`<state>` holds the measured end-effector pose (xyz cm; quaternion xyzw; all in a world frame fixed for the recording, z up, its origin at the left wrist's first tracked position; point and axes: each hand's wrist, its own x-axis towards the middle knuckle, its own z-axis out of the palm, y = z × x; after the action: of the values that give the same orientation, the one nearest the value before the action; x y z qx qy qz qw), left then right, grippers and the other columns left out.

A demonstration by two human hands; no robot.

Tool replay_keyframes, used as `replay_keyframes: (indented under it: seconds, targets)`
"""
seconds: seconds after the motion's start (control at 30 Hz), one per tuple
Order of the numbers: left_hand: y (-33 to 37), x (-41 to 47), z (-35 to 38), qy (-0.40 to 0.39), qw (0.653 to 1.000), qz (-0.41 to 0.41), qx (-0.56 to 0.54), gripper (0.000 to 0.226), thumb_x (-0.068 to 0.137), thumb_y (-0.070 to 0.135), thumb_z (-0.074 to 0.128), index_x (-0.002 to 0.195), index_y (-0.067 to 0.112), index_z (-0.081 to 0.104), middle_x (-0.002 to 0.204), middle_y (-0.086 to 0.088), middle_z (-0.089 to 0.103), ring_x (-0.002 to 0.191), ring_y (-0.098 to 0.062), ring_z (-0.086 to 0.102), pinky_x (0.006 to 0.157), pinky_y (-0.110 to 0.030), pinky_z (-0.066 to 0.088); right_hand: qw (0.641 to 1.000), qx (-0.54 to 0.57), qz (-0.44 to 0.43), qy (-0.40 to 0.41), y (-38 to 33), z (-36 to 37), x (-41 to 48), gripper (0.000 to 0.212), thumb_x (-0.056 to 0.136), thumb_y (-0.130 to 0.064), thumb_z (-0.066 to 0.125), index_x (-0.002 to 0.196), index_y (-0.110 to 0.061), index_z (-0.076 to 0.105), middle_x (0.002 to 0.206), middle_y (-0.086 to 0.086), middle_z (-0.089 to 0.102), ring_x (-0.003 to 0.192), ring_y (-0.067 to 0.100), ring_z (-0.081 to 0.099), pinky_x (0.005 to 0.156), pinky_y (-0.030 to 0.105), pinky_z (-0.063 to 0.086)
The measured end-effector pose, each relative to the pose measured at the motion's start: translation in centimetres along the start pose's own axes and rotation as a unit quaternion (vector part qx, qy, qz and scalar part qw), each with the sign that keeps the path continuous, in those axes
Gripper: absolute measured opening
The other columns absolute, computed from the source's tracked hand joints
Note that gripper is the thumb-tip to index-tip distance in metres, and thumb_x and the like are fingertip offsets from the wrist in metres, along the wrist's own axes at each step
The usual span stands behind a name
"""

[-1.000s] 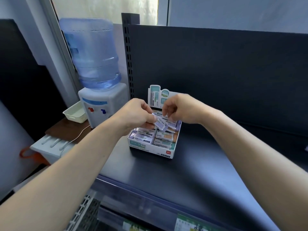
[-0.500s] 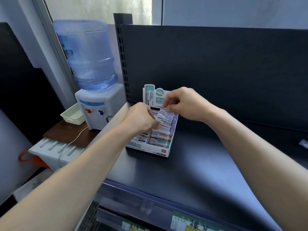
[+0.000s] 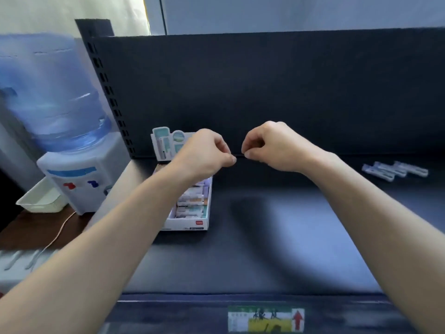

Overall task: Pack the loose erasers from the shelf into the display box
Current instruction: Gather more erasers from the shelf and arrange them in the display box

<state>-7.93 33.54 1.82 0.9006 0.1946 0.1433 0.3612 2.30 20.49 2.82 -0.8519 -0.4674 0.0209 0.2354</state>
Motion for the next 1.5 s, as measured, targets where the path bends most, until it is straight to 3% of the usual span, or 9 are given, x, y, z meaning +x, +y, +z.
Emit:
replay_keyframes:
  seconds: [0.37, 0.57, 0.67, 0.77, 1.0, 1.07, 1.2, 1.37, 1.5]
  targets:
    - [11.5, 4.0, 14.0, -0.2, 0.969, 0.144, -0.009, 0.006, 0.081, 0.015, 0.066, 0.077, 0.012, 0.069, 0.066, -0.003, 0.063, 0.066, -0.019, 0.059, 0.073, -0.037, 0.056, 0.947, -0.077, 0.296, 0.097, 12.9, -7.8, -12.9, 0.011, 0.083, -0.014, 0.063, 0.085, -0.016, 0.073, 0.083, 0.006, 0.069, 0.081, 0.022, 0.064, 0.069, 0.026, 0.049]
    - [14.7, 5.6, 20.0, -0.181, 0.97, 0.16, 0.038, 0.013, 0.084, 0.009, 0.058, 0.089, 0.011, 0.07, 0.07, 0.001, 0.06, 0.066, -0.017, 0.054, 0.058, -0.024, 0.041, 0.882, -0.101, 0.442, 0.129, 19.4, -10.8, -18.6, 0.01, 0.084, -0.007, 0.06, 0.08, -0.009, 0.069, 0.091, 0.012, 0.069, 0.089, 0.031, 0.064, 0.076, 0.034, 0.054]
    - [15.4, 6.6, 21.8, -0.147, 0.975, 0.15, 0.078, 0.012, 0.087, 0.011, 0.056, 0.093, 0.012, 0.067, 0.089, -0.006, 0.063, 0.084, -0.025, 0.058, 0.069, -0.026, 0.043, 0.844, -0.112, 0.508, 0.13, 22.0, -11.5, -20.5, 0.011, 0.083, -0.009, 0.059, 0.086, -0.003, 0.067, 0.092, 0.015, 0.067, 0.086, 0.035, 0.062, 0.064, 0.032, 0.05]
    - [15.7, 7.4, 23.0, -0.135, 0.976, 0.134, 0.105, 0.008, 0.089, 0.02, 0.058, 0.088, 0.013, 0.053, 0.09, -0.007, 0.054, 0.083, -0.026, 0.049, 0.077, -0.032, 0.042, 0.825, -0.105, 0.548, 0.09, 23.4, -11.7, -21.5, 0.021, 0.084, -0.018, 0.061, 0.069, -0.007, 0.053, 0.072, 0.011, 0.057, 0.074, 0.031, 0.055, 0.054, 0.026, 0.036]
    - [16.1, 7.4, 24.2, -0.161, 0.975, 0.116, 0.104, 0.019, 0.082, 0.027, 0.07, 0.092, 0.011, 0.069, 0.094, -0.01, 0.067, 0.092, -0.028, 0.059, 0.072, -0.028, 0.04, 0.832, -0.081, 0.548, 0.03, 24.2, -12.1, -21.4, 0.026, 0.078, -0.018, 0.068, 0.063, -0.007, 0.05, 0.058, 0.009, 0.055, 0.046, 0.022, 0.049, 0.051, 0.021, 0.037]
    - [16.3, 7.2, 24.0, -0.161, 0.975, 0.106, 0.108, 0.019, 0.078, 0.03, 0.075, 0.081, 0.012, 0.067, 0.084, -0.01, 0.065, 0.078, -0.026, 0.056, 0.061, -0.028, 0.038, 0.837, -0.087, 0.541, -0.001, 24.2, -12.1, -20.9, 0.016, 0.075, -0.012, 0.066, 0.062, -0.008, 0.058, 0.059, 0.009, 0.06, 0.045, 0.022, 0.048, 0.052, 0.021, 0.039]
    - [16.5, 6.4, 23.6, -0.183, 0.976, 0.076, 0.089, 0.018, 0.074, 0.018, 0.075, 0.072, 0.013, 0.058, 0.072, -0.003, 0.059, 0.061, -0.017, 0.05, 0.047, -0.024, 0.035, 0.851, -0.095, 0.513, -0.05, 23.9, -11.9, -19.8, 0.024, 0.074, -0.01, 0.06, 0.05, -0.01, 0.063, 0.051, 0.005, 0.061, 0.053, 0.022, 0.051, 0.057, 0.022, 0.041]
    - [15.5, 5.4, 22.2, -0.221, 0.975, 0.022, 0.005, 0.013, 0.078, 0.004, 0.067, 0.09, 0.008, 0.07, 0.066, -0.007, 0.06, 0.061, -0.017, 0.052, 0.062, -0.024, 0.039, 0.907, -0.01, 0.421, -0.005, 23.1, -11.4, -17.6, 0.019, 0.074, -0.016, 0.058, 0.077, -0.004, 0.072, 0.063, 0.009, 0.071, 0.062, 0.02, 0.054, 0.064, 0.028, 0.048]
    - [14.5, 4.6, 19.4, -0.197, 0.977, -0.045, -0.073, 0.014, 0.077, 0.006, 0.07, 0.088, 0.014, 0.072, 0.075, -0.004, 0.064, 0.068, -0.014, 0.053, 0.067, -0.021, 0.04, 0.938, 0.094, 0.332, 0.022, 21.2, -11.1, -14.7, 0.019, 0.076, -0.01, 0.06, 0.089, 0.001, 0.07, 0.063, 0.01, 0.068, 0.06, 0.018, 0.055, 0.069, 0.029, 0.051]
